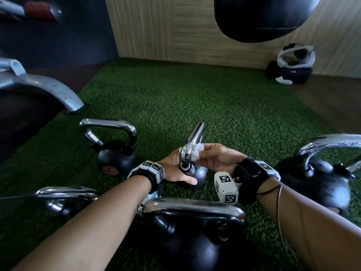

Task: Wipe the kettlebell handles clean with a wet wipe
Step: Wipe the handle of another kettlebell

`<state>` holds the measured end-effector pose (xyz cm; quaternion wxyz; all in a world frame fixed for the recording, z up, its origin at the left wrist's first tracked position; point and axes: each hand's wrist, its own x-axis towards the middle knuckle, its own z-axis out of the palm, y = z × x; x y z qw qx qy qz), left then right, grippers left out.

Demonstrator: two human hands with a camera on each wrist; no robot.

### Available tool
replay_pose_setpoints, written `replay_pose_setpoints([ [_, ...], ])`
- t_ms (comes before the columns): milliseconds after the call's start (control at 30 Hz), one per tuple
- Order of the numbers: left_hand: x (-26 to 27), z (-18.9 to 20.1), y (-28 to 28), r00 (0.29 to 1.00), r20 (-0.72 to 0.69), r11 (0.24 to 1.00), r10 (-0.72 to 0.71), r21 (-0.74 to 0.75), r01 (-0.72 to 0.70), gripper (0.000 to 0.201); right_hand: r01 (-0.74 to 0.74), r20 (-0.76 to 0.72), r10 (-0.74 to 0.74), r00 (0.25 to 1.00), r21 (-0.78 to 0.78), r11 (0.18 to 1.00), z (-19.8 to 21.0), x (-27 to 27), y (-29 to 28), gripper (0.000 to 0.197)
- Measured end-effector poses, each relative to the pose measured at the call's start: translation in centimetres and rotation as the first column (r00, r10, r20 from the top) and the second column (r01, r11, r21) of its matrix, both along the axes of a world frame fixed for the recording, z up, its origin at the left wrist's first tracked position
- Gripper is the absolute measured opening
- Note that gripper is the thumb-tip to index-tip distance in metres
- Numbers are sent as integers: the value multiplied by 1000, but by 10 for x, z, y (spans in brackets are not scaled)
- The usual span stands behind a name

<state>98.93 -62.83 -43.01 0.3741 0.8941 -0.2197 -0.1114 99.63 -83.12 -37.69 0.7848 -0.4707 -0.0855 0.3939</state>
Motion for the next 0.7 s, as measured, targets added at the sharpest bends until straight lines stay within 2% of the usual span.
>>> replay_pose_setpoints([
  [67,0,-7,0,999,8,999,39,-8,-39,108,40,29,-40,999,6,999,-1,4,2,36],
  [200,4,-11,0,995,-8,979,99,182,-96,115,220,15,-222,975,86,972,-7,13,9,28],
  [333,2,-9,0,992,-26,981,122,154,-117,112,181,15,-183,983,82,980,-11,7,10,36],
  [400,2,-10,0,993,-24,981,117,158,-112,107,235,9,-236,972,72,969,-8,6,13,36],
  [467,3,-10,0,995,-20,978,95,189,-89,103,380,-47,-377,925,90,921,-9,12,18,40],
  [567,6,-12,0,994,-28,983,109,152,-104,94,560,-102,-551,828,108,821,-11,17,25,53],
  [633,4,-12,1,993,-17,984,114,138,-111,95,581,-84,-575,814,101,807,-10,12,26,41],
  [700,1,-11,1,994,-5,985,109,133,-107,106,591,-16,-591,806,62,804,-6,7,25,32],
])
